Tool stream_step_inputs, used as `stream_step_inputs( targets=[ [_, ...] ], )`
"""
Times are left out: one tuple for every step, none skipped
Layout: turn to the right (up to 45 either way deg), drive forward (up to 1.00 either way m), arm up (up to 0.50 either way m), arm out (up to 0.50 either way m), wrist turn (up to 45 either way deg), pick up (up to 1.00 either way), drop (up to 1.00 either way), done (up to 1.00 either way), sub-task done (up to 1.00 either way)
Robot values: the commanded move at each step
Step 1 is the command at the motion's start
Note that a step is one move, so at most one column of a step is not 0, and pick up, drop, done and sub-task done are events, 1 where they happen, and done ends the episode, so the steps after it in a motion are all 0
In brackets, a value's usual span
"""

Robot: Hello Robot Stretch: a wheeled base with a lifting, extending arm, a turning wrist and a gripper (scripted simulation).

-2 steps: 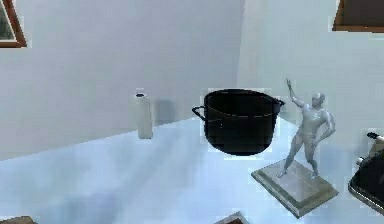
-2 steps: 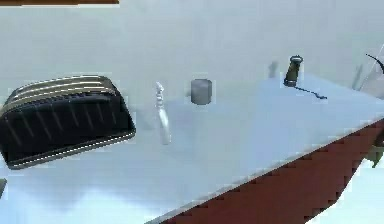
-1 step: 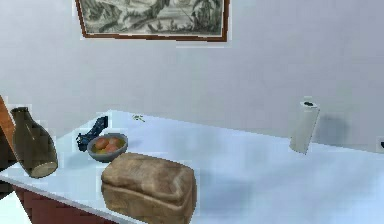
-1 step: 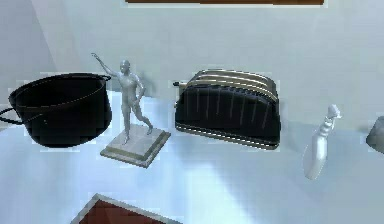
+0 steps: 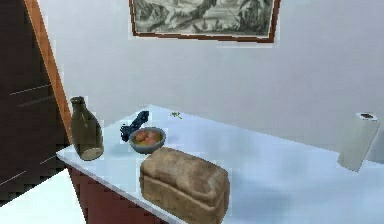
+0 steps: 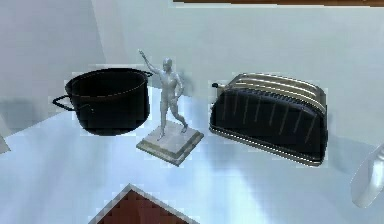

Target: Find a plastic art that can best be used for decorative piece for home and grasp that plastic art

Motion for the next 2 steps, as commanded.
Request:
stream_step_inputs(
  targets=[
    [0.0, 0.0, 0.5, 0.0, 0.0, 0.0, 0.0, 0.0, 0.0],
    [0.0, 0.0, 0.38, 0.0, 0.0, 0.0, 0.0, 0.0, 0.0]
  ],
)
